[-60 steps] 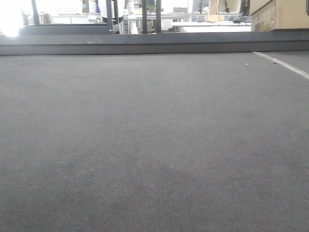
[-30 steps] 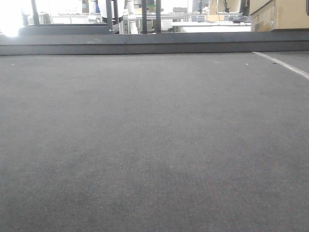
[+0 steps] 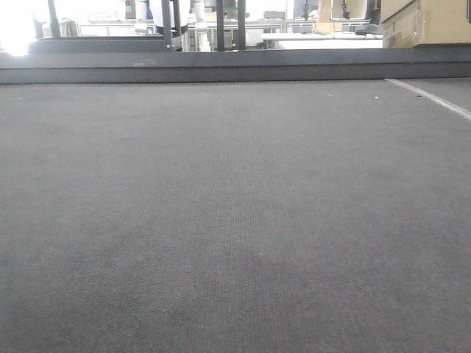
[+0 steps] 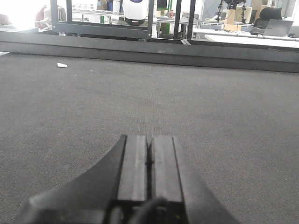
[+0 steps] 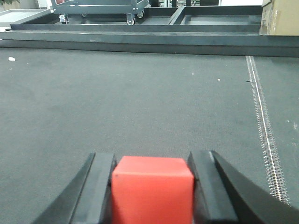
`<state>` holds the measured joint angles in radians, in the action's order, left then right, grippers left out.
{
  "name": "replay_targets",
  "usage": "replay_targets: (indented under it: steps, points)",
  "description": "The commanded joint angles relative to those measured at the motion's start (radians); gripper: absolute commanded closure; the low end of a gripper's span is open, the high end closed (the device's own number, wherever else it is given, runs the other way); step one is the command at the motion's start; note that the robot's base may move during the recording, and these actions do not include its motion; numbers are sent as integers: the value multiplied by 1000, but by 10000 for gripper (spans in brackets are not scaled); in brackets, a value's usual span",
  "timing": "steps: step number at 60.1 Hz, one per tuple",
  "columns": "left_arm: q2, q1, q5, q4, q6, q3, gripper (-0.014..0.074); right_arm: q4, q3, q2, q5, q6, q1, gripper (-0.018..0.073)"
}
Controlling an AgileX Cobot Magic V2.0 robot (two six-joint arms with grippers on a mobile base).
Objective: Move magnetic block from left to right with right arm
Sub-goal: 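Hold the red cube in the right gripper while the base turns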
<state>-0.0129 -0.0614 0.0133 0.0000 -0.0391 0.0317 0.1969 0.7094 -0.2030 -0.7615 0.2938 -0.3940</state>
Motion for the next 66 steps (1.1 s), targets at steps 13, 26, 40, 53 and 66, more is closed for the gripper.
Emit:
replay_targets:
  steps: [13, 26, 40, 53, 66]
  points:
    - [-14, 2, -90, 0, -8, 9, 713, 19, 24, -14, 98, -9, 7, 461]
    - [-14, 2, -90, 0, -8, 9, 713, 19, 24, -14, 98, -9, 7, 461]
    - [-14, 2, -90, 0, -8, 9, 713, 19, 24, -14, 98, -9, 7, 461]
    - [-7, 25, -90, 0, -8, 9, 713, 19, 21, -14, 97, -9, 7, 461]
    - [-11, 31, -90, 0, -8, 9, 713, 19, 21, -14, 96, -9, 7, 461]
